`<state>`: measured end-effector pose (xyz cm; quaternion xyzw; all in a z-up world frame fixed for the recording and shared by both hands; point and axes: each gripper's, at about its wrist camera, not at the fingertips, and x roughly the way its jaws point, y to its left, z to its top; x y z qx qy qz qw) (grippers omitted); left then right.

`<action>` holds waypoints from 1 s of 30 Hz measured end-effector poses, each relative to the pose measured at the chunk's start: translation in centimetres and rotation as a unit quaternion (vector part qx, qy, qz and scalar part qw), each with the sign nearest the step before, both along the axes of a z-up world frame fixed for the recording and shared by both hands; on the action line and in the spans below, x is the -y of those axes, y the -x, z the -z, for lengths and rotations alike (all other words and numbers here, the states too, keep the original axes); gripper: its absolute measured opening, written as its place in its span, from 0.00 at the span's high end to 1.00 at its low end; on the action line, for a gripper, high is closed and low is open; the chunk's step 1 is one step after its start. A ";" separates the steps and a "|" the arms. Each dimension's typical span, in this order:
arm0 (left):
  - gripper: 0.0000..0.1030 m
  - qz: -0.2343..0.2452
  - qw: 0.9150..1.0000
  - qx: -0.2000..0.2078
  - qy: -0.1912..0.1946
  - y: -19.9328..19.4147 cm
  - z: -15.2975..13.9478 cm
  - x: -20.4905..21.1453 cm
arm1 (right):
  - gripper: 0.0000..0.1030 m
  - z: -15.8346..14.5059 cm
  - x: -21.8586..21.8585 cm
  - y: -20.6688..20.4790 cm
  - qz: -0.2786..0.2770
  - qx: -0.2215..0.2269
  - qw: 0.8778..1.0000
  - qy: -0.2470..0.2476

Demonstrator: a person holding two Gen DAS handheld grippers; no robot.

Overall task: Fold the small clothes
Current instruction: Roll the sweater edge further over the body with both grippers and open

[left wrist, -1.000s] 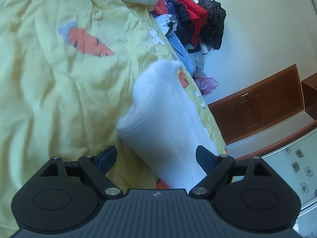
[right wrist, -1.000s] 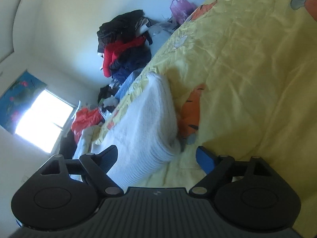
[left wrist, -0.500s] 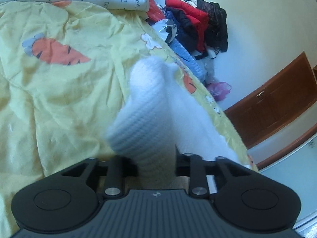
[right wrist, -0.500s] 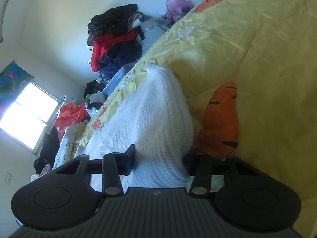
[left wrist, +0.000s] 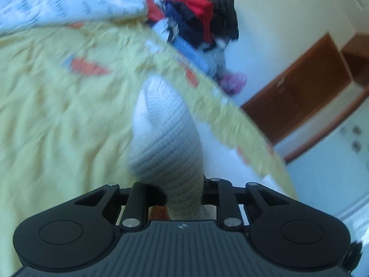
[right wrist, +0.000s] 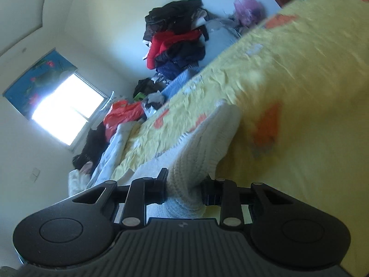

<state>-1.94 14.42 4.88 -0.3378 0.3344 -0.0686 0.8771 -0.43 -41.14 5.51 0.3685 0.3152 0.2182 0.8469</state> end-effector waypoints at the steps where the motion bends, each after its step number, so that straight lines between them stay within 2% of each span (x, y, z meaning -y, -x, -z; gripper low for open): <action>1: 0.77 0.008 1.000 -0.007 -0.002 1.1 0.9 -0.1 | 0.70 0.8 0.8 1.4 0.005 -0.011 1.000 -0.008; 3: 0.73 0.022 0.999 -0.020 -0.013 2.3 2.4 -0.4 | 0.70 2.6 1.6 3.2 0.010 -0.039 0.999 -0.009; 5: 0.54 0.023 0.999 -0.013 -0.022 3.5 2.9 -1.1 | 0.59 4.2 2.5 3.9 0.023 -0.083 0.996 0.001; 6: 0.47 0.024 0.999 -0.010 -0.032 3.9 2.7 -1.4 | 0.57 4.4 3.0 4.1 0.033 -0.093 0.995 0.000; 7: 0.39 0.018 0.999 -0.009 -0.049 4.3 2.0 -1.9 | 0.52 4.3 3.6 4.2 0.042 -0.093 0.995 -0.003; 9: 0.37 -0.009 0.995 0.032 -0.089 5.4 -0.1 -3.2 | 0.39 2.6 4.8 4.2 0.076 -0.058 0.995 0.003; 10: 0.29 -0.022 0.992 0.062 -0.107 6.0 -1.4 -3.8 | 0.29 1.5 5.2 4.0 0.087 -0.032 0.996 0.011; 11: 0.18 -0.034 0.988 0.088 -0.124 6.1 -2.6 -4.2 | 0.26 0.3 5.3 3.3 0.089 -0.004 0.996 0.022; 13: 0.16 -0.050 0.978 0.117 -0.162 5.3 -4.2 -4.4 | 0.27 -1.6 4.3 1.0 0.069 0.025 0.995 0.061; 15: 0.16 -0.049 0.968 0.120 -0.217 2.8 -5.3 -3.2 | 0.27 -2.8 2.1 -2.7 0.036 0.042 0.990 0.130; 16: 0.16 -0.047 0.962 0.116 -0.243 0.9 -5.5 -2.4 | 0.26 -3.1 0.4 -4.7 0.018 0.055 0.981 0.184; 18: 0.16 -0.033 0.957 0.101 -0.269 -3.0 -5.3 -1.2 | 0.26 -2.6 -2.2 -7.7 -0.005 0.059 0.966 0.252; 21: 0.16 0.015 0.952 0.063 -0.300 -8.7 -3.8 1.1 | 0.29 -1.5 -5.2 -12.2 -0.047 0.041 0.951 0.304; 23: 0.16 0.040 0.943 0.029 -0.329 -11.3 -2.4 2.8 | 0.29 -0.7 -7.2 -14.1 -0.067 0.035 0.936 0.345; 24: 0.17 0.046 0.938 0.010 -0.344 -12.8 -1.6 3.5 | 0.28 -0.1 -7.9 -15.0 -0.068 0.024 0.927 0.368; 25: 0.18 0.048 0.935 -0.008 -0.353 -13.7 -0.8 3.9 | 0.30 0.4 -8.5 -15.6 -0.072 0.015 0.923 0.377; 26: 0.36 0.052 0.934 -0.024 -0.352 -14.5 0.1 4.0 | 0.46 0.9 -8.6 -16.1 -0.079 0.010 0.926 0.370; 27: 0.51 0.064 0.936 -0.034 -0.345 -15.0 0.9 4.1 | 0.59 1.1 -8.7 -16.2 -0.087 0.014 0.933 0.349; 28: 0.68 0.063 0.935 -0.031 -0.348 -15.1 1.2 4.2 | 0.88 1.5 -8.7 -16.3 -0.097 0.017 0.940 0.328; 29: 0.78 0.053 0.933 -0.016 -0.356 -14.6 1.1 4.1 | 0.87 1.4 -8.6 -16.2 -0.099 0.018 0.944 0.313; 30: 0.81 0.036 0.937 0.001 -0.349 -14.2 0.7 3.8 | 0.87 1.0 -8.4 -15.9 -0.087 0.036 0.946 0.311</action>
